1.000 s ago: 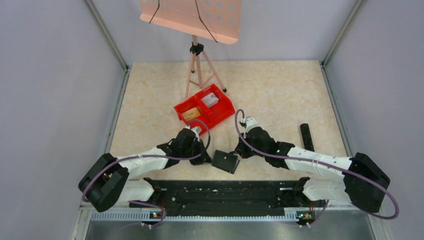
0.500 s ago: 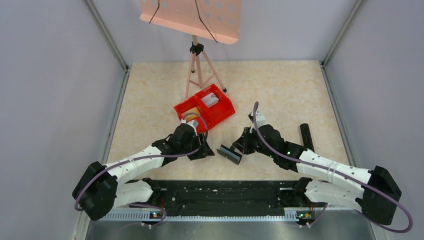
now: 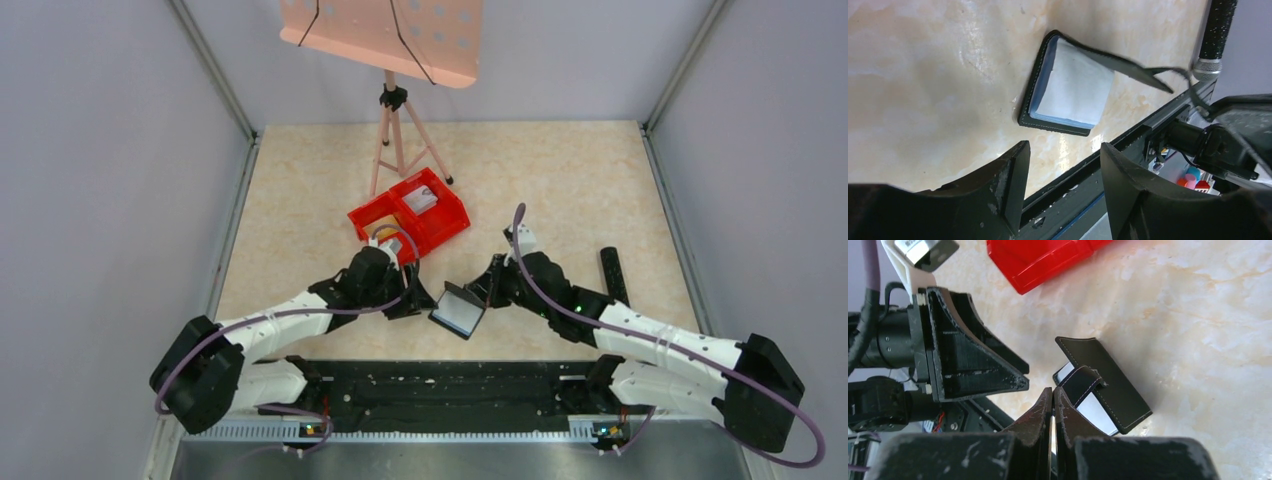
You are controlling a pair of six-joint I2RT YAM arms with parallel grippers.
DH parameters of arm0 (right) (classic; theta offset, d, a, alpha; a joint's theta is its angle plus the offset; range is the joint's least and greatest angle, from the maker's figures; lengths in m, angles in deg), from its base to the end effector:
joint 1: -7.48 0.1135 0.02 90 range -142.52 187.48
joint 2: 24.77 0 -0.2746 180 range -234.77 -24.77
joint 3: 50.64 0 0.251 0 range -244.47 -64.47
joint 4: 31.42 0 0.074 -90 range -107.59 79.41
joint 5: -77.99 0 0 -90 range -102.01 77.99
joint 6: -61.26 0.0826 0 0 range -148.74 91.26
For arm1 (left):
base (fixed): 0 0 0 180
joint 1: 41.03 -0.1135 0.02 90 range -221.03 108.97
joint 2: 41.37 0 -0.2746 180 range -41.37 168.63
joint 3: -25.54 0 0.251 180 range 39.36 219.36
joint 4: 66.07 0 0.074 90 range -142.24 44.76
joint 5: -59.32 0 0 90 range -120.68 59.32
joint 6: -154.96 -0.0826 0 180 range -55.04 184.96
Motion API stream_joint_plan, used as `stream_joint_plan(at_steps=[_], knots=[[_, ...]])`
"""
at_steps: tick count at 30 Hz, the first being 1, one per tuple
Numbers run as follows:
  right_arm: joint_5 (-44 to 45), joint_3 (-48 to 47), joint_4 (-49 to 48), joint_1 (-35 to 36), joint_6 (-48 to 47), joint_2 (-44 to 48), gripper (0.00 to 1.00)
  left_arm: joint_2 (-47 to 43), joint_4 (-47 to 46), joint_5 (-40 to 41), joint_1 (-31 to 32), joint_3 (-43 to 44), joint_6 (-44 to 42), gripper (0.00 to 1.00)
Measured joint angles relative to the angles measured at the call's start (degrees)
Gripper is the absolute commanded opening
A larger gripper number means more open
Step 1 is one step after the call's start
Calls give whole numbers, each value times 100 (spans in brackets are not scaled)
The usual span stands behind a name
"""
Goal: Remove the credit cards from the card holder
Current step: Open the card holder at the center of the board.
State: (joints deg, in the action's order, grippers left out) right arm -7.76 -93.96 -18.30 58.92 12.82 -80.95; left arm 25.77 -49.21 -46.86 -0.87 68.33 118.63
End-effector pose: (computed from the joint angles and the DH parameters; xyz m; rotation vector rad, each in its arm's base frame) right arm 0.1621 0.1936 0.2173 -0.1359 2.1526 0.9227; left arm 0.1818 -0.1836 0.1620 -0.1362 2.5416 -1.0879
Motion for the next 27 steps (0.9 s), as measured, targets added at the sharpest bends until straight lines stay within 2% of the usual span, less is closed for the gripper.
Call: stream_joint_plan(at_steps=[3, 11, 18, 19, 21, 23, 25, 27], knots=[[149, 0, 109, -138, -48, -11, 0, 151, -57, -66, 2, -74, 22, 58], [321, 354, 437, -1110, -81, -260, 0, 315, -214, -94, 2, -96, 31, 57], [295, 632, 590, -1311, 39, -466, 0, 588, -310, -101, 26, -96, 26, 54], [284, 638, 614, -1335, 66, -476, 3, 623, -313, -109, 31, -96, 24, 54], [256, 636, 636, -1362, 96, -476, 21, 669, -313, -120, 37, -96, 24, 53], [201, 605, 719, -1377, 107, -472, 34, 680, -308, -133, 39, -96, 22, 52], [153, 520, 946, -1377, 55, -435, 44, 675, -293, -111, 39, -92, 15, 52], [116, 337, 1255, -1377, -28, -321, 50, 623, -170, -22, 39, -70, -15, 53]])
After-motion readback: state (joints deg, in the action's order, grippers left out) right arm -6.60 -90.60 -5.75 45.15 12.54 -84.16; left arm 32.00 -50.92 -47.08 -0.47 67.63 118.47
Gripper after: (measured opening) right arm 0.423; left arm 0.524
